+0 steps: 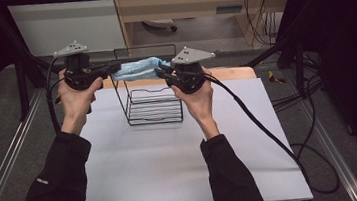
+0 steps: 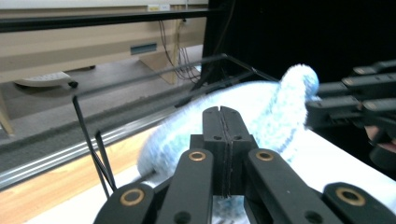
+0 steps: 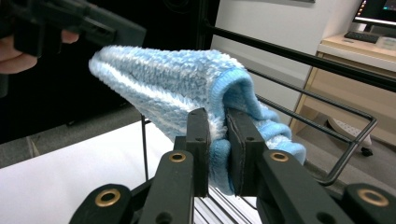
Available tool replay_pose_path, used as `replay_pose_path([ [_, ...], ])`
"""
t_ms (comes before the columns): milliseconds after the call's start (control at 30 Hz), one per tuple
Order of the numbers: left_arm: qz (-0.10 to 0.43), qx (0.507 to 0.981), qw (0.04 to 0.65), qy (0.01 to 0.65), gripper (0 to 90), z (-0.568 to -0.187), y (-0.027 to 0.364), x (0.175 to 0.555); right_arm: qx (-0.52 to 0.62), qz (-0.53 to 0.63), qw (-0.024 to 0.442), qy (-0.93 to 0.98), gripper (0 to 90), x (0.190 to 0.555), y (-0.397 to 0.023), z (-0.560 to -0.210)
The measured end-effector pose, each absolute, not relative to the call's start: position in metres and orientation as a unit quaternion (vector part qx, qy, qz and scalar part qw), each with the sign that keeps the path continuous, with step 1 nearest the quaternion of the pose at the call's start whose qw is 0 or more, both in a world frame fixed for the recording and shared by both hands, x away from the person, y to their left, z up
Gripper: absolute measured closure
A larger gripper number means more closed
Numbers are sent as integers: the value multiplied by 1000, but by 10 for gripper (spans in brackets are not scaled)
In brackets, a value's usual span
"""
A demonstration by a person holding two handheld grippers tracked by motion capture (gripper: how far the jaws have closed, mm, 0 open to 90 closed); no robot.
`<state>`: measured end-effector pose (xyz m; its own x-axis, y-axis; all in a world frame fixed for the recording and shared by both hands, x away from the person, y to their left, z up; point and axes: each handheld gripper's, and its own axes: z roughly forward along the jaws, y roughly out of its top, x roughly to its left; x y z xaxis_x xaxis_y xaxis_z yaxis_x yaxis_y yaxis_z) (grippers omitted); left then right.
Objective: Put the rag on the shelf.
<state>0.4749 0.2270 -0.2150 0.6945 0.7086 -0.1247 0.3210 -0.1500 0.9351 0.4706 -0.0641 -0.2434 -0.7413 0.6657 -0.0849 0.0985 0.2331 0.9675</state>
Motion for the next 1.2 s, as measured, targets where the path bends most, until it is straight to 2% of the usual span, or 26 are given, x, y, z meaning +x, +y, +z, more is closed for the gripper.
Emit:
replay_pose_path([
  [300, 196, 751, 531, 340, 899, -229, 224, 467, 257, 557, 261, 745, 699, 469, -63, -245],
  [633, 201, 753, 527, 341, 900, -237, 223, 466, 258, 562, 268, 739, 443, 460, -69, -235],
  [767, 209, 757, 519, 338, 900, -242, 223, 465, 258, 579, 264, 727, 427, 456, -71, -227],
  [900, 216, 757, 518, 335, 900, -245, 223, 464, 252, 593, 245, 725, 500, 454, -66, -219],
  [1067, 222, 757, 517, 333, 900, -247, 224, 463, 251, 591, 195, 741, 763, 457, -55, -217],
  [1200, 226, 756, 517, 332, 900, -248, 224, 462, 251, 561, 180, 768, 874, 459, -50, -228],
])
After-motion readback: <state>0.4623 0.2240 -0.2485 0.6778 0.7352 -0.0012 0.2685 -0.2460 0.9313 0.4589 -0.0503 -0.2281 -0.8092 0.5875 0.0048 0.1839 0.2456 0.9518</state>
